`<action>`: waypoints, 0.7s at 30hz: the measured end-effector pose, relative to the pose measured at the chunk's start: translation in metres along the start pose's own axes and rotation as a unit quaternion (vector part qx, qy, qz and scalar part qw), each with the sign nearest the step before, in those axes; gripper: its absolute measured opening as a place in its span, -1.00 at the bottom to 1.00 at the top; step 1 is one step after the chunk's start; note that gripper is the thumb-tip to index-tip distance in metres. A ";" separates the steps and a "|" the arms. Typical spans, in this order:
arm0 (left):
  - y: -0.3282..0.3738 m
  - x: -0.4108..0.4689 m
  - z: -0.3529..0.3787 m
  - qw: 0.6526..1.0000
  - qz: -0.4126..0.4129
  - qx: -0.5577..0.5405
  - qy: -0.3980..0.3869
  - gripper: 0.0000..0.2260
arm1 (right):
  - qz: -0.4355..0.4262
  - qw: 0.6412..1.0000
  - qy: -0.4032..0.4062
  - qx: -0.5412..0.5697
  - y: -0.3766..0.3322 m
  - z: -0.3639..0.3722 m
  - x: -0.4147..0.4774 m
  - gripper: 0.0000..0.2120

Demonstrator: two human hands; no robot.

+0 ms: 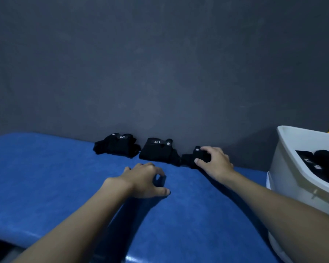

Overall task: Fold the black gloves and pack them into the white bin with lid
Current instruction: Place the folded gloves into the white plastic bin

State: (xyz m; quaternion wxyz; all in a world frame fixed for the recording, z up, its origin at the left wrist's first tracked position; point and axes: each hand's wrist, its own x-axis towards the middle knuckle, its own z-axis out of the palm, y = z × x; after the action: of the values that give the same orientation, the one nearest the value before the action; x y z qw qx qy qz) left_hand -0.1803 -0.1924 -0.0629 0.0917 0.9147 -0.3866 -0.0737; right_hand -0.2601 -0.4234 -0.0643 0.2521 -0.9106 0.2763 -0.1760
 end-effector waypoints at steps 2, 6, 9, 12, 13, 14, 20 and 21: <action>0.003 0.001 -0.001 1.000 -0.006 -0.004 -0.001 -0.49 | 0.008 1.000 0.000 -0.023 0.001 -0.001 0.001 -0.63; 0.011 0.002 -0.001 1.000 -0.014 -0.023 0.011 -0.58 | 0.019 0.999 0.000 -0.040 0.005 -0.006 0.000 -0.70; 0.017 0.002 -0.002 0.998 -0.009 -0.050 0.035 -0.63 | 0.028 0.998 -0.013 -0.061 0.008 -0.008 -0.006 -0.66; 0.023 0.005 -0.001 0.994 0.001 -0.094 0.056 -0.64 | 0.038 0.998 -0.019 -0.054 0.012 -0.008 -0.015 -0.66; 0.025 0.006 -0.001 0.991 0.005 -0.116 0.061 -0.64 | 0.039 0.998 -0.019 -0.044 0.013 -0.008 -0.019 -0.67; 0.028 0.007 -0.001 0.988 0.008 -0.140 0.065 -0.63 | 0.038 0.998 -0.017 -0.038 0.014 -0.008 -0.022 -0.67; 0.040 0.003 0.005 0.967 -0.016 -0.242 0.083 -0.49 | 0.019 0.998 -0.008 -0.054 0.009 -0.006 -0.057 -0.64; 0.042 0.002 0.007 0.964 -0.023 -0.252 0.080 -0.46 | 0.016 0.998 -0.009 -0.057 0.008 -0.006 -0.064 -0.64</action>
State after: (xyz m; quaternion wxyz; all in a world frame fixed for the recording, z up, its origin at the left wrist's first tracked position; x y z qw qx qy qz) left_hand -0.2095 -0.2237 -0.0603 0.3479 0.8736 -0.3260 -0.0977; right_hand -0.3163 -0.3934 -0.0749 0.2048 -0.9204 0.2985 -0.1478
